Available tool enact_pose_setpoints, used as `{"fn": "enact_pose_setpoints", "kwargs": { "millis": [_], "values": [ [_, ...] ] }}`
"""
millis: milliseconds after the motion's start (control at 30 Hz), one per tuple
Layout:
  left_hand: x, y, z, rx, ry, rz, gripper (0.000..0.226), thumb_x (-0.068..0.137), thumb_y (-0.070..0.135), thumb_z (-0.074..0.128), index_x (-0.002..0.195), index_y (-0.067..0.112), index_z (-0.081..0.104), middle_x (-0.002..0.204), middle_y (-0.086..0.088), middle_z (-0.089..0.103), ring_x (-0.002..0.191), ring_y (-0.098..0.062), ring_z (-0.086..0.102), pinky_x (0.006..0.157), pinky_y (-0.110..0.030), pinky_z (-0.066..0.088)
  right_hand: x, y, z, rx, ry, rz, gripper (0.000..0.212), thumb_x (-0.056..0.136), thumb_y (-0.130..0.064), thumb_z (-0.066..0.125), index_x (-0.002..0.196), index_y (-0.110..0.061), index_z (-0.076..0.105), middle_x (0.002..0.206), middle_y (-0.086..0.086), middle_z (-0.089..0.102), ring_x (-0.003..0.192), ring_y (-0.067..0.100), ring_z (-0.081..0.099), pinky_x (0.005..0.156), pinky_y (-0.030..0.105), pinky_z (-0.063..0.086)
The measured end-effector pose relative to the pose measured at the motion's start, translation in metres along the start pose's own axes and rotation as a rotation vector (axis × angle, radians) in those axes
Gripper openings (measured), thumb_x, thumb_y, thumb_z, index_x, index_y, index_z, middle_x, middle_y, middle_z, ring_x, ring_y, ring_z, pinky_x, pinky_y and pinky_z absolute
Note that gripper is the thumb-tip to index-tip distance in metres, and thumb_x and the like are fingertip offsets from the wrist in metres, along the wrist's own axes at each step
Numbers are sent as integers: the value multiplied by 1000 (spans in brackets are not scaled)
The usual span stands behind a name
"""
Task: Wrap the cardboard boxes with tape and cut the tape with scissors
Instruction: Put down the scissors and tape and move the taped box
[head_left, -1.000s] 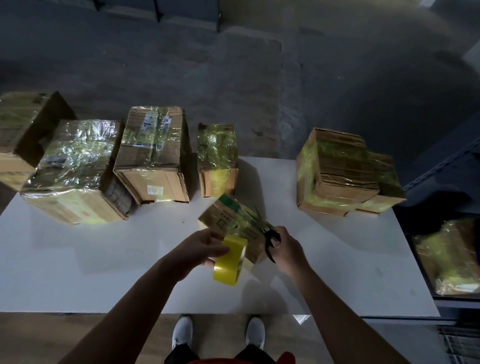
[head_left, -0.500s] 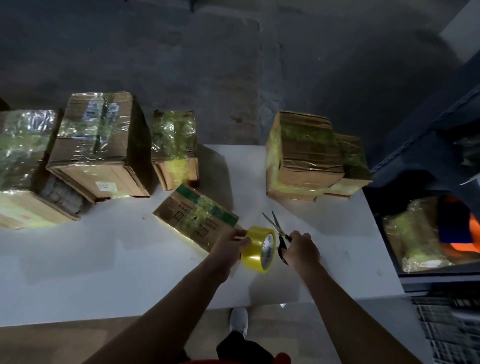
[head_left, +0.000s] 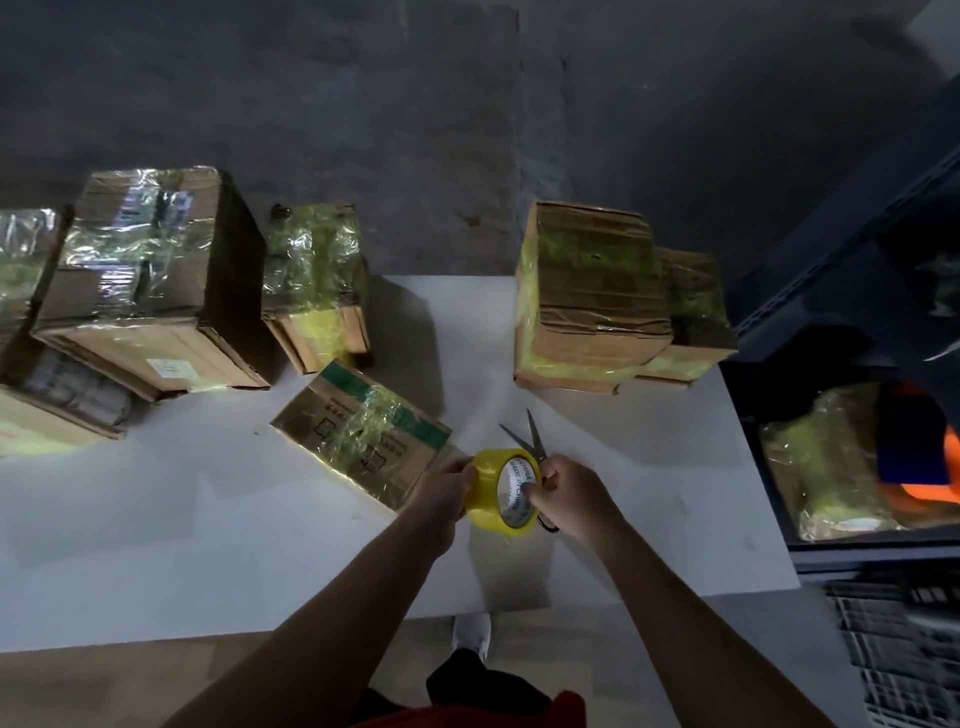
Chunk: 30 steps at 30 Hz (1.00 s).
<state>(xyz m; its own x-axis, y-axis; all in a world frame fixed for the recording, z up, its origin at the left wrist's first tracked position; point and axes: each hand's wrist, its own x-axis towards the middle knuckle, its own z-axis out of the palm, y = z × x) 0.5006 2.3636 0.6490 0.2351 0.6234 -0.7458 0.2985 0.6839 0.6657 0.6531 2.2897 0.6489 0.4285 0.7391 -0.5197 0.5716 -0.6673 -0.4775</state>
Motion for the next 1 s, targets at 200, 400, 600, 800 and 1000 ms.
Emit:
{"fn": "enact_pose_setpoints", "kwargs": {
  "millis": [200,400,600,800,1000],
  "values": [
    [-12,27,-23,710,137,393,26,96,13,47,116,4,61,114,-13,61,104,-30,58,81,-27,43,14,-22,5,-131,131,0,19,88,-24,59,91,-6,55,96,16,64,93,33,60,69,31,41],
    [5,55,-113,963,297,806,37,85,2,62,121,11,63,133,-9,55,121,-27,53,95,-40,49,25,-42,5,-255,204,70,29,92,-27,55,106,-2,56,108,17,63,102,34,59,76,33,44],
    [23,29,-172,1651,52,717,77,90,10,57,153,20,16,161,-7,13,149,-28,7,120,-44,19,4,-80,20,-247,348,6,24,97,-27,43,109,-10,55,106,14,60,99,35,60,74,36,43],
    [-3,-2,-181,1707,107,699,77,89,23,52,154,13,12,160,-14,13,147,-33,13,119,-47,21,-14,-133,73,-368,152,-203,31,100,-31,37,107,-6,55,100,16,63,94,33,61,71,35,44],
    [-13,-13,-195,1729,121,750,87,88,61,52,150,11,20,153,-15,28,136,-32,33,110,-44,36,-13,-152,88,-360,194,-232,29,100,-26,37,113,-6,53,107,15,58,97,33,60,71,32,40]
  ]
}}
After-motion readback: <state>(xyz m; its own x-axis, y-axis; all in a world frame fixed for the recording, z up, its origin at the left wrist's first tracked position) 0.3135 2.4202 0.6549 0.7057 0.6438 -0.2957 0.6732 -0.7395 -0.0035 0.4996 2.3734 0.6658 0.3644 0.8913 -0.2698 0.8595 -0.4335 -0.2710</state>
